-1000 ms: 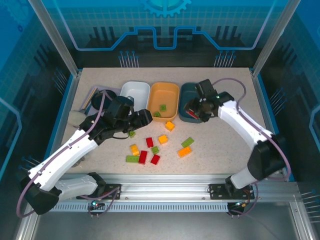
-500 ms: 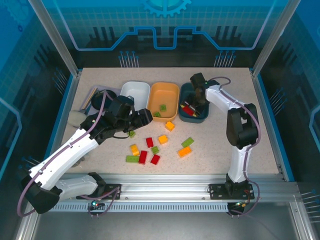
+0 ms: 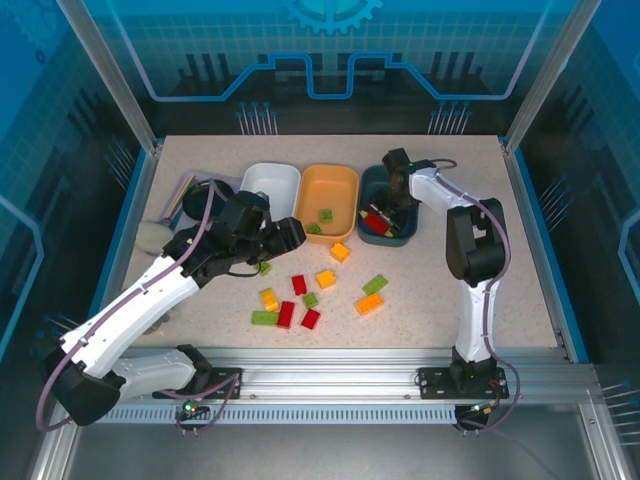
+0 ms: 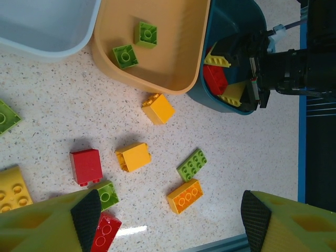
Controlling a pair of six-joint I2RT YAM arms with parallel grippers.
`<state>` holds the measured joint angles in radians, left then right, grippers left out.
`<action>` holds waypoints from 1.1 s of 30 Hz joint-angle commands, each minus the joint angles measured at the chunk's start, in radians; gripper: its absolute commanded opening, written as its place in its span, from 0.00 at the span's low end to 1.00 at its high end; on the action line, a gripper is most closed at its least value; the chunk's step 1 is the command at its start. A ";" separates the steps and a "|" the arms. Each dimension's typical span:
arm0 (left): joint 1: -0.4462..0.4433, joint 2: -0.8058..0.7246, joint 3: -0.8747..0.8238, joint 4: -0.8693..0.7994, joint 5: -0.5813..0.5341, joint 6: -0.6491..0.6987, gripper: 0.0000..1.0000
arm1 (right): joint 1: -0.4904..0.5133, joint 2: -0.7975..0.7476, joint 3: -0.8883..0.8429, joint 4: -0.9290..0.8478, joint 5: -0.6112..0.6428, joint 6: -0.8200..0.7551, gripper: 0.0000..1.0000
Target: Sort the legos into containers by color
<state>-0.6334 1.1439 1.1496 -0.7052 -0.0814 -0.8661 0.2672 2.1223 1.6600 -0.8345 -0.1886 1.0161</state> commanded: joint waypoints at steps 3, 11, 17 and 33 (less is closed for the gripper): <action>-0.006 0.004 0.035 -0.008 -0.016 -0.005 0.74 | -0.013 0.003 0.063 -0.059 -0.028 -0.030 0.78; -0.005 -0.001 0.042 -0.059 -0.045 -0.010 0.75 | -0.011 -0.089 0.139 -0.116 0.039 -0.077 0.80; -0.001 0.034 0.033 -0.186 -0.043 -0.056 0.75 | 0.056 -0.327 0.053 -0.037 0.167 -0.218 0.78; 0.104 0.231 -0.273 -0.092 0.153 -0.115 0.72 | 0.698 -1.005 -0.853 0.617 0.217 -0.616 0.83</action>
<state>-0.5434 1.3361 0.8955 -0.8494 0.0170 -0.9703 0.9302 1.1713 0.8707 -0.3691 -0.0254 0.4351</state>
